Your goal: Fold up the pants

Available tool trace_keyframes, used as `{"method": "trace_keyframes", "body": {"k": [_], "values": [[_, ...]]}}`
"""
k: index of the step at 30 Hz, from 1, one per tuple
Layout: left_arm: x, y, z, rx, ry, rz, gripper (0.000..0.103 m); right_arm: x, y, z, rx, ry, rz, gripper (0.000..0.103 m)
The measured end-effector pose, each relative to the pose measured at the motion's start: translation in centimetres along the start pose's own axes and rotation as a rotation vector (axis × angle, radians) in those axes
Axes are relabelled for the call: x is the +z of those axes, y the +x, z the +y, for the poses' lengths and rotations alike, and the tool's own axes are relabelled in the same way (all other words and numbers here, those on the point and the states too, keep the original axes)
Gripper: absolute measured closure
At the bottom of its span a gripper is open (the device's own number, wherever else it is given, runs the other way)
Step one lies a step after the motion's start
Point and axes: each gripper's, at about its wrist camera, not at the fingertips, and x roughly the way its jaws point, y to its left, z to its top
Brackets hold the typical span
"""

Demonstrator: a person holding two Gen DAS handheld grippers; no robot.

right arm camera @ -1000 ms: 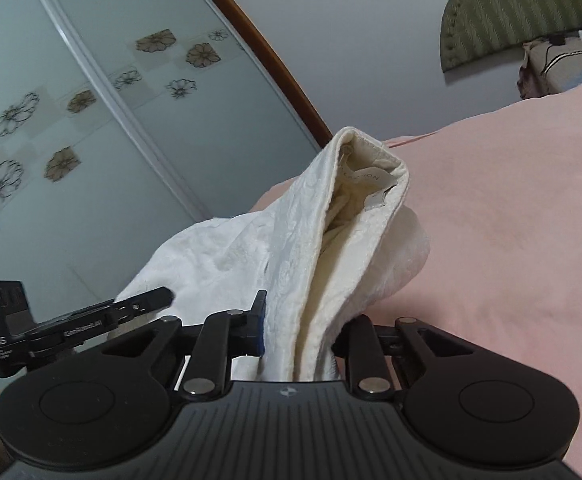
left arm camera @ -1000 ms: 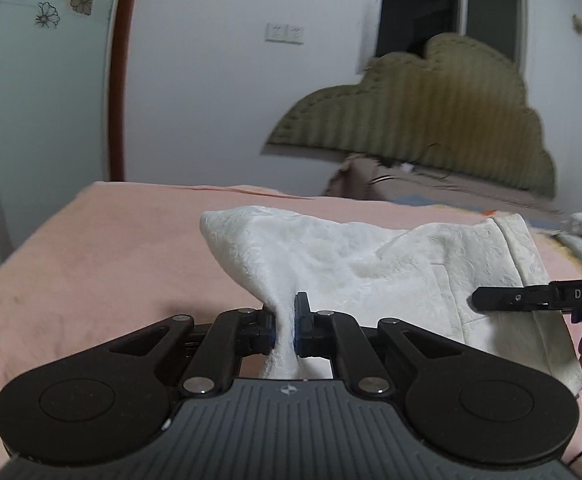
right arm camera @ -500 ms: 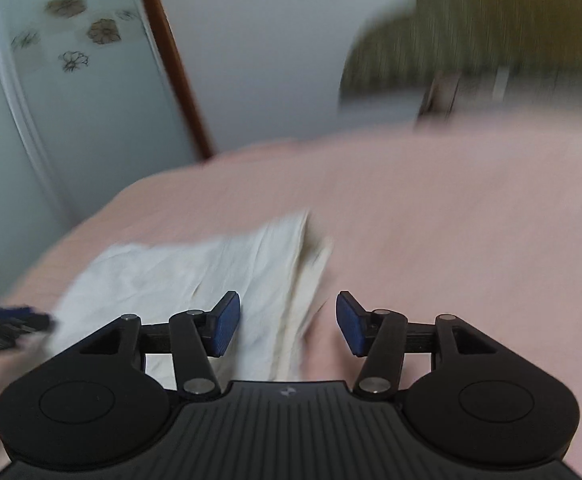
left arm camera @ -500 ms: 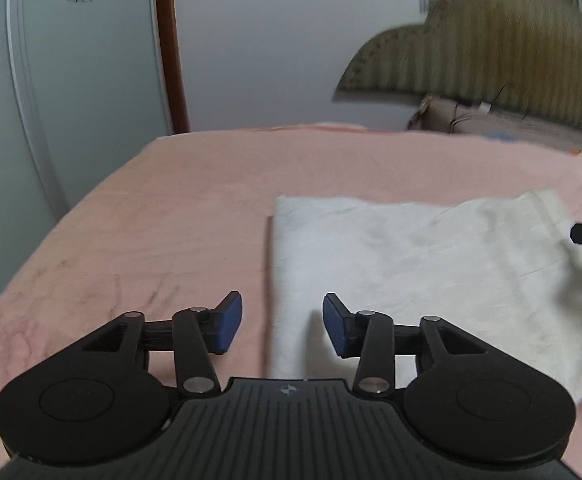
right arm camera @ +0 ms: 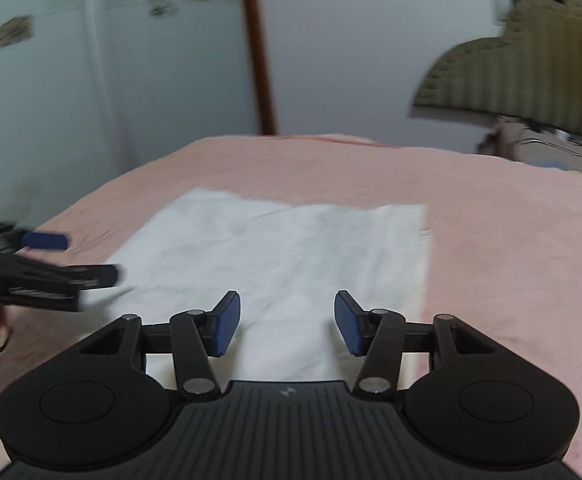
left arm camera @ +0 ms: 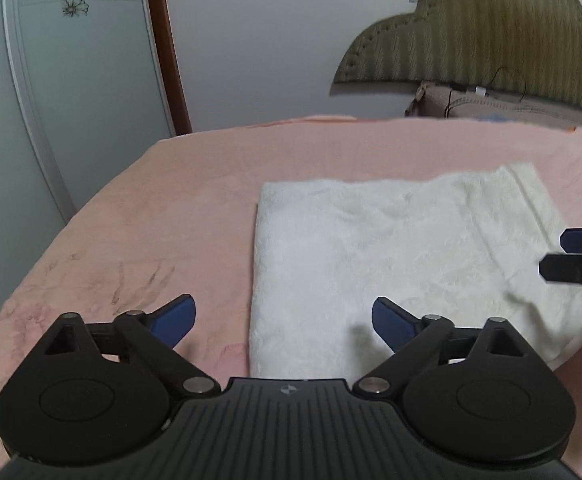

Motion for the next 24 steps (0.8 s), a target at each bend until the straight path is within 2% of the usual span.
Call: {"method": "trace_keyframes", "body": {"k": [3,6,10,12,15,20,22,24], "values": [[-0.2,1.3,-1.0,0.033,0.019,0.046,0.006,-0.4,2.2,-0.6,-0.061,-0.009,0.079,0.052],[-0.2,0.9,-1.2,0.048,0.012,0.032,0.006,-0.1,0.7,-1.1,-0.054,0.102,0.039,0.051],[-0.3,0.9,-1.0,0.041,-0.019,0.037,0.005,0.0,-1.5,0.8,-0.044,0.020,-0.037,0.031],[-0.4,1.0,-0.9,0.041,-0.050,0.046,0.005,-0.5,-0.9,1.2,-0.047,-0.013,-0.003,0.031],[-0.3,1.0,-0.6,0.038,-0.072,0.053,0.005,-1.1,1.2,0.9,-0.095,-0.005,0.073,0.031],[-0.3,0.4,-0.6,0.043,-0.059,0.044,0.006,-0.5,-0.5,1.6,-0.089,0.036,0.021,0.029],[-0.4,0.2,-0.6,0.042,-0.066,0.041,0.006,-0.7,-1.2,2.0,-0.105,0.038,0.012,0.017],[-0.4,0.1,-0.7,0.038,-0.075,0.041,0.005,-1.0,-1.3,2.1,-0.127,0.043,0.013,0.010]]}}
